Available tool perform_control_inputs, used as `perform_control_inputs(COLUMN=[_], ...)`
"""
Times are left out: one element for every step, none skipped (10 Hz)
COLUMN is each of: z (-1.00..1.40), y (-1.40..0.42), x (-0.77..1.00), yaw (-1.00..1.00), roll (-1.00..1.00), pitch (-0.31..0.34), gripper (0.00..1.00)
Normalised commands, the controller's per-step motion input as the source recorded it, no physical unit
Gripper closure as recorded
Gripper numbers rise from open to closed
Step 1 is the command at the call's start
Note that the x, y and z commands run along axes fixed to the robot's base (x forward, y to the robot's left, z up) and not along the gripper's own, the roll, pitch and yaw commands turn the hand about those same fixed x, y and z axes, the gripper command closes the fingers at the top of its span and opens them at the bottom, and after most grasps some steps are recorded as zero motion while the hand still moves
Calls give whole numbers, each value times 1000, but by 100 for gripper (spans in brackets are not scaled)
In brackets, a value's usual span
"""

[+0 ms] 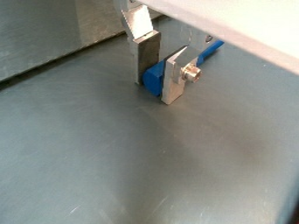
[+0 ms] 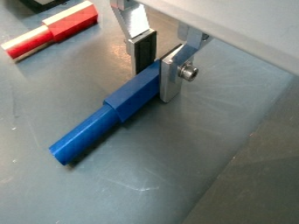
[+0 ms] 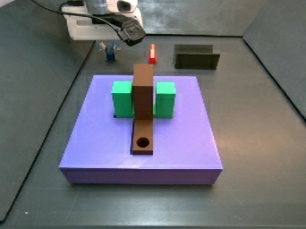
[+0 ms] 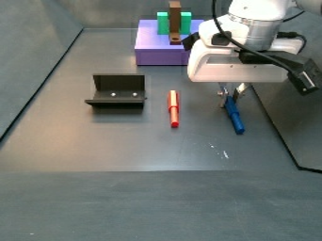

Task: Pick up the blue object. Move up. Place the blue object on the fixture. Regrasp the blue object. Move to above the board. Insert the blue object.
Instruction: Pick up the blue object, then move up, then place the blue object on the fixture.

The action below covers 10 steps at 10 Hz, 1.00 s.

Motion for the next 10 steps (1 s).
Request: perform_control_inputs(z=[0, 0, 0, 0, 833, 827, 622, 339, 0, 0], y=[0, 0, 0, 0, 0, 8, 20, 15, 6, 29], x=[0, 0, 0, 0, 0, 22, -25, -12, 0, 0], yaw=[0, 0, 0, 0, 0, -65, -66, -38, 0, 0], roll=[0, 0, 0, 0, 0, 3, 23, 62, -83, -26], pitch=[0, 0, 0, 0, 0, -4, 34, 22, 0, 0], gripper=[100, 100, 100, 100, 100, 100, 100, 100, 100, 100])
